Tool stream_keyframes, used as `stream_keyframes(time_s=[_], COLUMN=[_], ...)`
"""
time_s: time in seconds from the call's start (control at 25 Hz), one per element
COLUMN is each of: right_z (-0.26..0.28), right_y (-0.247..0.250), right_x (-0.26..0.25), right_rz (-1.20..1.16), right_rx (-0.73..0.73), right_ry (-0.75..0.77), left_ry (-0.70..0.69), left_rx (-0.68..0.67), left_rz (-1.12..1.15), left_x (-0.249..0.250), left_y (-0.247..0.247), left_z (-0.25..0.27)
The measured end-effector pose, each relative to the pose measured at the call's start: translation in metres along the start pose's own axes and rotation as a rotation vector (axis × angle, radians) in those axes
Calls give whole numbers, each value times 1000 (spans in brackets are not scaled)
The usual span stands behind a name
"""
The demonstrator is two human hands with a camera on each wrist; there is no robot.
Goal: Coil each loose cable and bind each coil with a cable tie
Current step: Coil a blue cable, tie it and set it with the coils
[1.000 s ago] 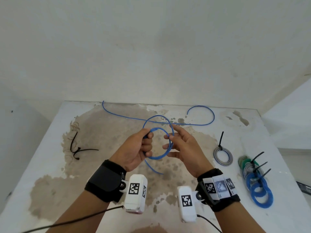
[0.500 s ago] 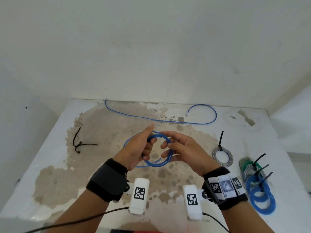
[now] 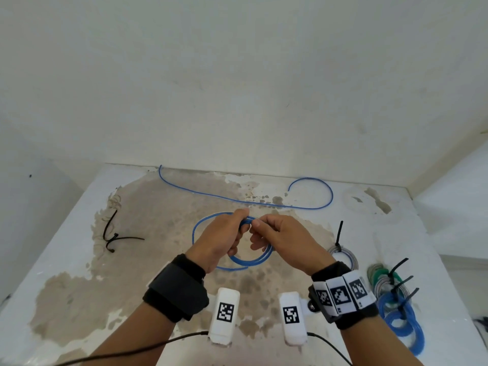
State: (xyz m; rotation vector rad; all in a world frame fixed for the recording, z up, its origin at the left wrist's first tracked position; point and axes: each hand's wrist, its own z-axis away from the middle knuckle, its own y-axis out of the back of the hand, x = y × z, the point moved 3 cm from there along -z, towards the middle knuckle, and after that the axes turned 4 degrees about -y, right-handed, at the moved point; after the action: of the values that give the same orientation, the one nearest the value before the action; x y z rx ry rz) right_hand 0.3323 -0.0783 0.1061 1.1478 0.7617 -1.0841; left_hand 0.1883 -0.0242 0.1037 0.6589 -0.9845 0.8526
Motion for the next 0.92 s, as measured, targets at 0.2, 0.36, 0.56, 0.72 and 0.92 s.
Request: stream_keyframes(time_s=[0.2,0.36,0.56,0.72,0.92], right_z=[-6,-7,-10,-14,-16], right_y=[10,21,24,23,19], right_x=[-3,-4,-17,-20,-14], right_rz=[118,131,67,68,63], right_rx=[45,-18,-63,77,59], right_ry=[71,61,80,120,112], left_ry=[137,-87,-477,-432,-318], left_rx=[-48,247,55,-17,-42], left_rz=[-33,-713,-755,-531,-306], left_x=[1,26,46,36,31], left_y=[15,44,32,27,22], left_z=[-3,22,12,8,8])
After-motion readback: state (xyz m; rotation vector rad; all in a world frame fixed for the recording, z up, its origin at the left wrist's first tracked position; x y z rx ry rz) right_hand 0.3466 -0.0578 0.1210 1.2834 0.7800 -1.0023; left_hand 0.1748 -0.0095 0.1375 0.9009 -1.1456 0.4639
